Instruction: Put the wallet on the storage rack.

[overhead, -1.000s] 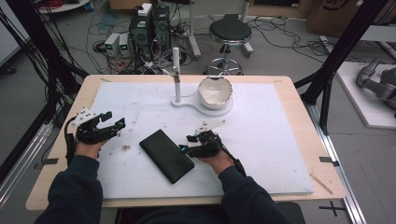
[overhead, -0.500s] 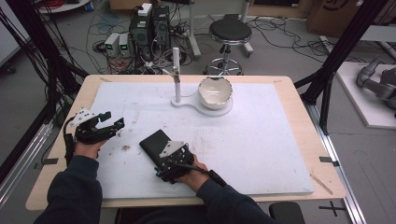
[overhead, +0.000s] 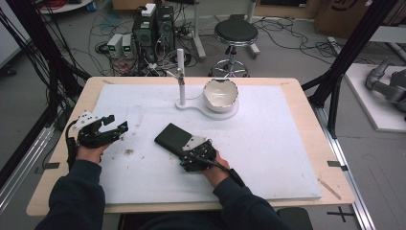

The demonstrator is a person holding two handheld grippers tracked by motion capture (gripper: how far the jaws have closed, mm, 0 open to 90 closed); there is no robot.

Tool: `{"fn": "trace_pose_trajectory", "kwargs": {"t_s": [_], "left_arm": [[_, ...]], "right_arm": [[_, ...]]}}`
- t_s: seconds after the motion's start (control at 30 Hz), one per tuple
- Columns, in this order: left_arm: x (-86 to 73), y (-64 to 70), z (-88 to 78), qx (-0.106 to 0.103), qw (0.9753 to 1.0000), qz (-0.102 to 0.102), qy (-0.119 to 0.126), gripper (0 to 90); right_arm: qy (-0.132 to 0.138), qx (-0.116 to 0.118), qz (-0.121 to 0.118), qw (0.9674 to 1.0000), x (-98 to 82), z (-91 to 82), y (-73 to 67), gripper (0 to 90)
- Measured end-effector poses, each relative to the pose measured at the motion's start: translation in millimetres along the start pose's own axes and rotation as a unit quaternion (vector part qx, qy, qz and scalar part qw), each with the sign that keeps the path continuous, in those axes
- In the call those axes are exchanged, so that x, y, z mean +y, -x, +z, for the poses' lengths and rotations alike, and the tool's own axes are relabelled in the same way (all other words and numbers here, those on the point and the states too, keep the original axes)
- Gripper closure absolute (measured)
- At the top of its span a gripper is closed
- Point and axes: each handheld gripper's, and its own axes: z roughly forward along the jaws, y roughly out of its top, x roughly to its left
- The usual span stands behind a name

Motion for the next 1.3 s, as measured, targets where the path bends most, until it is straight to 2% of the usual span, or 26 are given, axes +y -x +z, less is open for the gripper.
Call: {"fn": "trace_pose_trajectory", "kwargs": {"t_s": [0.03, 0.1, 0.13, 0.27, 0.33, 0.37, 0.47, 0.53, 0.63, 0.73, 0.87, 0.93, 1.0, 1.1, 1.17, 1.27, 1.3], "left_arm": [[0.0, -0.2, -0.1, 0.000, 1.0000, 0.000, 0.000, 33.3], [-0.1, -0.7, 0.0, 0.000, 1.0000, -0.001, -0.001, 33.4], [-0.2, -0.7, 0.2, 0.000, 1.0000, -0.001, -0.001, 33.3], [-0.2, -0.1, 0.7, -0.002, 1.0000, -0.001, -0.001, 33.6], [-0.2, 0.2, 0.5, -0.002, 1.0000, -0.002, 0.000, 33.6], [-0.2, 0.2, 0.6, -0.002, 1.0000, -0.002, 0.000, 33.6], [-0.4, 0.5, 1.2, -0.004, 1.0000, -0.002, -0.003, 33.6], [-0.3, 1.0, 1.4, -0.006, 1.0000, 0.000, -0.003, 33.6], [-0.4, 1.0, 1.6, -0.006, 1.0000, -0.002, -0.002, 33.6], [-0.5, 0.0, 1.6, -0.006, 1.0000, -0.003, -0.002, 33.6], [-0.7, -0.9, 1.6, -0.007, 1.0000, -0.005, -0.001, 33.6], [-0.8, -1.3, 1.5, -0.006, 1.0000, -0.007, 0.000, 33.6], [-0.7, -1.7, 0.9, -0.005, 1.0000, -0.007, 0.000, 33.6], [-0.6, -2.0, 0.5, -0.005, 0.9999, -0.009, 0.001, 33.8], [-0.5, -2.2, 0.4, -0.006, 0.9999, -0.009, 0.001, 33.8], [-0.6, -1.9, 0.7, -0.006, 1.0000, -0.008, 0.001, 34.0], [-0.6, -1.7, 0.9, -0.006, 1.0000, -0.007, 0.001, 34.1]], "right_arm": [[0.005, 0.009, -0.002, 1.0000, -1.5, -0.8, 3.6, 28.6], [0.007, 0.008, -0.014, 0.9998, -4.3, -1.8, 7.4, 17.8], [0.008, 0.002, -0.022, 0.9997, -6.3, -2.0, 7.9, 17.9], [0.004, 0.010, -0.050, 0.9987, -10.1, -1.8, 9.8, 19.7], [0.006, 0.015, -0.064, 0.9978, -9.0, -1.9, 8.8, 28.4], [0.009, 0.013, -0.077, 0.9969, -8.8, -3.3, 5.9, 36.1], [0.011, 0.000, -0.109, 0.9940, -8.5, -6.8, -2.9, 48.2], [0.014, -0.007, -0.111, 0.9937, -9.4, -8.8, -6.5, 55.9], [0.023, -0.022, -0.130, 0.9910, -9.3, -12.5, -13.5, 70.6], [0.027, -0.019, -0.123, 0.9919, -8.0, -15.0, -11.2, 76.8], [0.035, 0.000, -0.072, 0.9968, -5.2, -20.3, 0.3, 80.0], [0.045, 0.007, -0.047, 0.9978, -1.7, -26.6, 8.0, 80.9], [0.064, 0.016, -0.006, 0.9978, 2.5, -36.9, 21.7, 81.7], [0.081, 0.029, 0.053, 0.9949, 3.5, -50.4, 43.3, 82.0], [0.085, 0.035, 0.082, 0.9924, 0.8, -56.8, 55.9, 81.9], [0.094, 0.039, 0.135, 0.9856, -9.2, -65.3, 76.7, 81.7], [0.098, 0.035, 0.144, 0.9840, -12.5, -66.6, 81.7, 81.3]]}}
